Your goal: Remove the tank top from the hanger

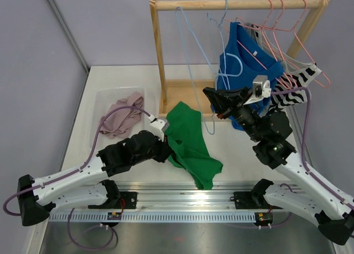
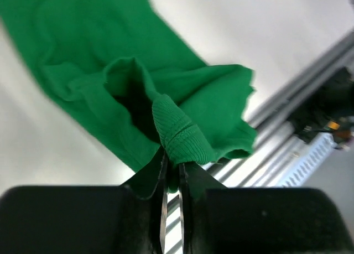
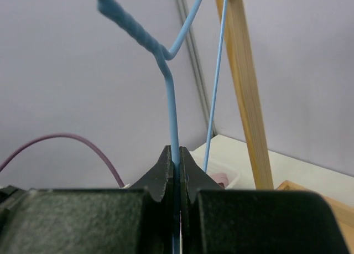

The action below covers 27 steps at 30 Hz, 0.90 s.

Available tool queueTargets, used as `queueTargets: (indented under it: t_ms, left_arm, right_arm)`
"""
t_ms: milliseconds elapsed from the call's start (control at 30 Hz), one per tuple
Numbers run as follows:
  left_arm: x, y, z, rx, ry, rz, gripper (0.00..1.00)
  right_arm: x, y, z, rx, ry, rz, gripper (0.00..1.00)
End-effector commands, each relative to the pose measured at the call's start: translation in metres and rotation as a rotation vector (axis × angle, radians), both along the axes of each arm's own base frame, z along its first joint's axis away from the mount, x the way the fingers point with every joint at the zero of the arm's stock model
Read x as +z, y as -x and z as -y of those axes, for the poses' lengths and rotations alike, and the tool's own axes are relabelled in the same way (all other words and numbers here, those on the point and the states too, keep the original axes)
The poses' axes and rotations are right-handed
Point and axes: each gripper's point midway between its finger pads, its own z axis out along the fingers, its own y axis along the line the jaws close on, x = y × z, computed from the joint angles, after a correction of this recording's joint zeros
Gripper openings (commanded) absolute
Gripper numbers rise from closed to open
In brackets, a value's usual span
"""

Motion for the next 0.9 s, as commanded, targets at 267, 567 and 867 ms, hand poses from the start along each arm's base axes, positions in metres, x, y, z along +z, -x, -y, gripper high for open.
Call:
queueTargets:
  t_ms: [267, 567, 867]
  left_arm:
    - [0.050, -0.021, -0.059, 0.242, -0.073, 0.114, 0.96]
    - [0.057, -0.012, -0.083, 0.222, -0.126, 0.149, 0.99]
    - [0.055, -0.012, -0.090, 0.245, -0.126, 0.154, 0.99]
  right_arm:
    - [-0.026, -0.061, 0.042, -0.415, 0.258, -0.403, 0.00]
    - [0.019, -0.100, 0.027, -0.490, 0.326, -0.422, 0.00]
    - [0.033, -0.172, 0.039, -0.493, 0.325, -0.492, 0.00]
